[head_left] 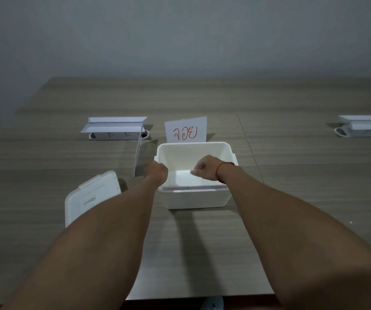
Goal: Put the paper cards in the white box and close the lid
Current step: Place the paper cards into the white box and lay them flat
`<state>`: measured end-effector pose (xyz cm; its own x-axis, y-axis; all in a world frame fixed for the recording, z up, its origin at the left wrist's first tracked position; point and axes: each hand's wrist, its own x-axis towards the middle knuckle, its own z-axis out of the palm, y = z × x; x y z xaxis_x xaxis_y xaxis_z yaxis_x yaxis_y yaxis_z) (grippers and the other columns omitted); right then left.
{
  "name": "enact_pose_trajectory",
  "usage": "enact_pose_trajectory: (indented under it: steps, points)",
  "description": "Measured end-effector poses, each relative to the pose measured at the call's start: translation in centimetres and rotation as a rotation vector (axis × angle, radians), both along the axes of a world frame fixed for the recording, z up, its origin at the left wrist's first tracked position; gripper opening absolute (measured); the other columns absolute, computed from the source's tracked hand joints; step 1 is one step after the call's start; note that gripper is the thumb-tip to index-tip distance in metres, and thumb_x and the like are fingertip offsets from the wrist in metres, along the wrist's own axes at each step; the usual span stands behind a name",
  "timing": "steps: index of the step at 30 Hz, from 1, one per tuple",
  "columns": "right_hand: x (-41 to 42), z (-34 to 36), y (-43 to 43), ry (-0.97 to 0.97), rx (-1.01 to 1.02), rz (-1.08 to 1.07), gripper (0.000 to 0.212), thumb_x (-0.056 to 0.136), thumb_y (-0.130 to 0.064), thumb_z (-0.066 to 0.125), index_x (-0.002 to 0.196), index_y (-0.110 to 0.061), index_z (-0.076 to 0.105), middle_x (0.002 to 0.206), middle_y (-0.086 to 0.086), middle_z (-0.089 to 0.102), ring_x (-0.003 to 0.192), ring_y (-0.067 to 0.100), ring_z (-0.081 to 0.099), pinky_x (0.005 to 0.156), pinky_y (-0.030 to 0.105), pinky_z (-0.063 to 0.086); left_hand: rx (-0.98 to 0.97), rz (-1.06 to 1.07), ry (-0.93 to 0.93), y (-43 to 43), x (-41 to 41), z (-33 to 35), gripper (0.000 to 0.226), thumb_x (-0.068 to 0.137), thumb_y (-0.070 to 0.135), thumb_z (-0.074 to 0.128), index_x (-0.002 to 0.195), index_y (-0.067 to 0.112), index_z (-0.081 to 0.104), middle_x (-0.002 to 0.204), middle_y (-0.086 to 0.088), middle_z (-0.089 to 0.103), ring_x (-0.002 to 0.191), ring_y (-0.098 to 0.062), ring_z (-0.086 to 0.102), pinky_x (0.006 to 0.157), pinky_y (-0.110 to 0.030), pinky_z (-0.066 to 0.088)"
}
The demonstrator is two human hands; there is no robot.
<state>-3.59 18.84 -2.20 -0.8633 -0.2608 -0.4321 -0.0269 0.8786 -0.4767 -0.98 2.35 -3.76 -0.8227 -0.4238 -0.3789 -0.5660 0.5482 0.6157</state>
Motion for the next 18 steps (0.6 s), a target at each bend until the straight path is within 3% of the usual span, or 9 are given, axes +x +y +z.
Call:
enact_pose_trajectory:
  steps: [2,5,11,18]
  points:
    - [-1.4,1.1,0.0,0.084,-0.026,-0.070,0.038,0.091,-0.034,0.056,0.103,-0.001,0.070,0.113,0.015,0.070,0.108,0.032,0.064,0.097,0.042,0.051,-0.036,-0.002,0.019,0.1,-0.7,-0.2,0.041,0.101,0.013,0.030,0.136,-0.003,0.043,0.138,-0.022,0.051,0.126,-0.036,0.050,0.097,-0.037,0.043]
    - [-3.4,1.9,0.1,0.204,-0.051,-0.124,0.036,0.094,-0.027,0.053,0.104,0.004,0.068,0.110,0.019,0.070,0.105,0.034,0.065,0.093,0.039,0.053,-0.071,-0.025,0.052,-0.1,-1.8,-0.8,0.043,0.103,0.022,0.027,0.131,-0.003,0.048,0.132,-0.021,0.056,0.121,-0.035,0.054,0.088,-0.035,0.043]
    - [-9.6,0.5,-1.2,0.358,0.003,-0.175,0.030,0.095,-0.028,0.050,0.120,-0.016,0.062,0.130,0.009,0.060,0.123,0.029,0.053,0.103,0.039,0.039,-0.124,-0.068,0.043,-0.4,-6.6,-2.1,0.050,0.104,0.029,0.021,0.123,-0.001,0.055,0.121,-0.020,0.063,0.103,-0.031,0.060,0.077,-0.034,0.042]
    - [-16.8,-1.5,-3.9,0.368,0.113,-0.128,0.038,0.098,-0.021,0.048,0.135,-0.015,0.048,0.143,0.008,0.047,0.133,0.029,0.043,0.108,0.040,0.032,-0.144,-0.026,0.126,-1.2,-11.2,-3.1,0.052,0.101,0.036,0.021,0.113,0.003,0.059,0.110,-0.020,0.066,0.099,-0.034,0.063,0.082,-0.038,0.049]
